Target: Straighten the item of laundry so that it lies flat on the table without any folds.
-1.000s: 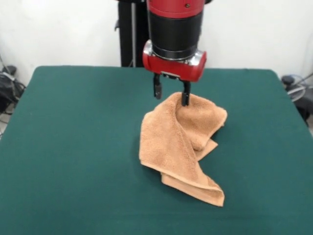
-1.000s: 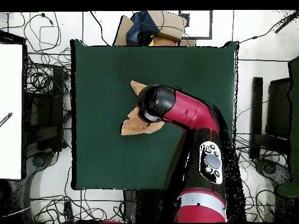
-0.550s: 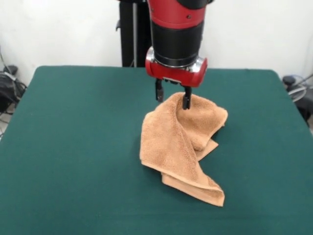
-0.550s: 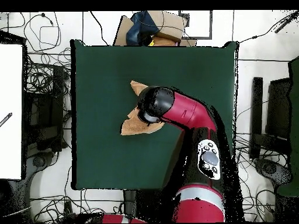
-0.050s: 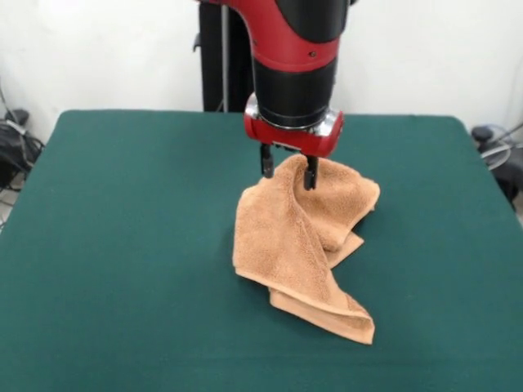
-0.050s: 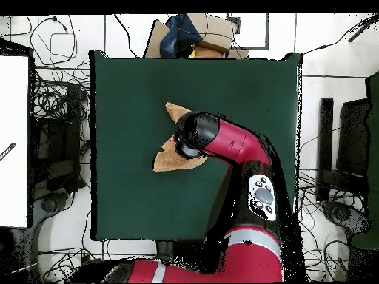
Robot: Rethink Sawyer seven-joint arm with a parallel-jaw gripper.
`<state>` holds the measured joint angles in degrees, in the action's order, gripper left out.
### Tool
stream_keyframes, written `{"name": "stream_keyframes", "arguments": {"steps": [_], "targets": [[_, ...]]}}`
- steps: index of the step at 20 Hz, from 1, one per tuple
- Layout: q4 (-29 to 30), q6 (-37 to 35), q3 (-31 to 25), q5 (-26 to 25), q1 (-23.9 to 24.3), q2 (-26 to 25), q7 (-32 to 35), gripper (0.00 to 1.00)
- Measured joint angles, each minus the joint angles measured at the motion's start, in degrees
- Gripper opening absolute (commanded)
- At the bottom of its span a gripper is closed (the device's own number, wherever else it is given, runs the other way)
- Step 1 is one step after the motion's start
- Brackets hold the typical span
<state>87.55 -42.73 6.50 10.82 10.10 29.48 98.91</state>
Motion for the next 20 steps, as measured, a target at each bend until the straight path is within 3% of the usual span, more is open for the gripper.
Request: {"name": "stream_keyframes", "arguments": {"steps": [20], "targets": [[-0.1,0.0,0.0,-3.8,1.1,-2.0,0.0,1.0]]}}
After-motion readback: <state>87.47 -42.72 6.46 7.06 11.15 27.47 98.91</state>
